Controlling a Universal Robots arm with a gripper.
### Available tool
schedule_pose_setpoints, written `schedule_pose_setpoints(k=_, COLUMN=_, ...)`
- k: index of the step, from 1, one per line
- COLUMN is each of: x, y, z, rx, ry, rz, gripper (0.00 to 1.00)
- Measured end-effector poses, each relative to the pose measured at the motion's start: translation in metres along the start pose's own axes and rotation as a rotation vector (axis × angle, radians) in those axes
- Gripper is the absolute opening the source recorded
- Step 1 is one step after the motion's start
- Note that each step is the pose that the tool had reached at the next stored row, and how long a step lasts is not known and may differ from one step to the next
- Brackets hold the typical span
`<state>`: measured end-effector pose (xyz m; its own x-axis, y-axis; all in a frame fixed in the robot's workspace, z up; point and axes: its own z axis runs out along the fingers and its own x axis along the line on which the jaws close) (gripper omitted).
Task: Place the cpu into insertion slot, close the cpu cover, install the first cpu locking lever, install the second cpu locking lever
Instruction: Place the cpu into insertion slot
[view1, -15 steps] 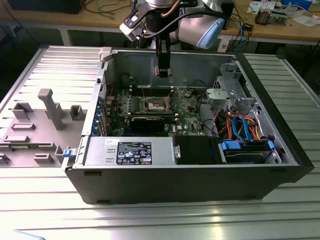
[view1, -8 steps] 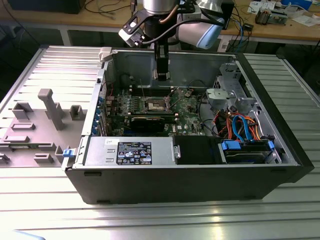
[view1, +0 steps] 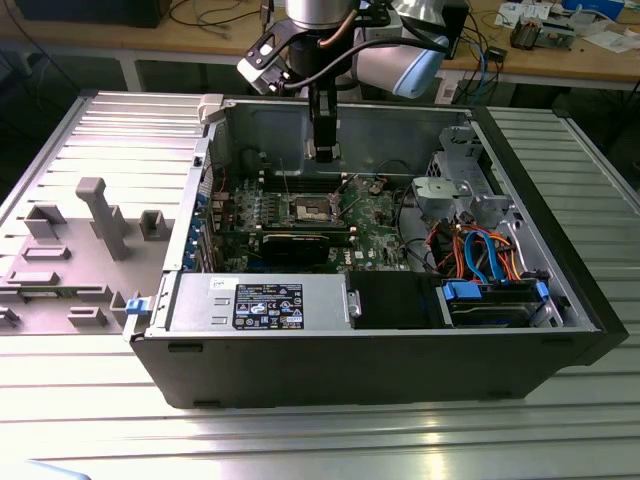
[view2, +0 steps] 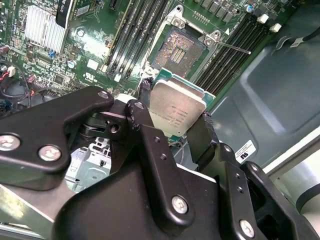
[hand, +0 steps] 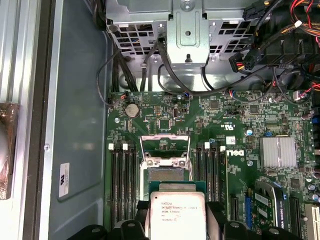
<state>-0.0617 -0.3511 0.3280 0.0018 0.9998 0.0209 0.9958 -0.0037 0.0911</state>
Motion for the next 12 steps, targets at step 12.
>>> schedule_pose_setpoints(k=12, x=0.0000, y=-0.0023, z=0.0036, rx=-0.0272, ry=-0.0007, rz=-0.001, gripper=0.54)
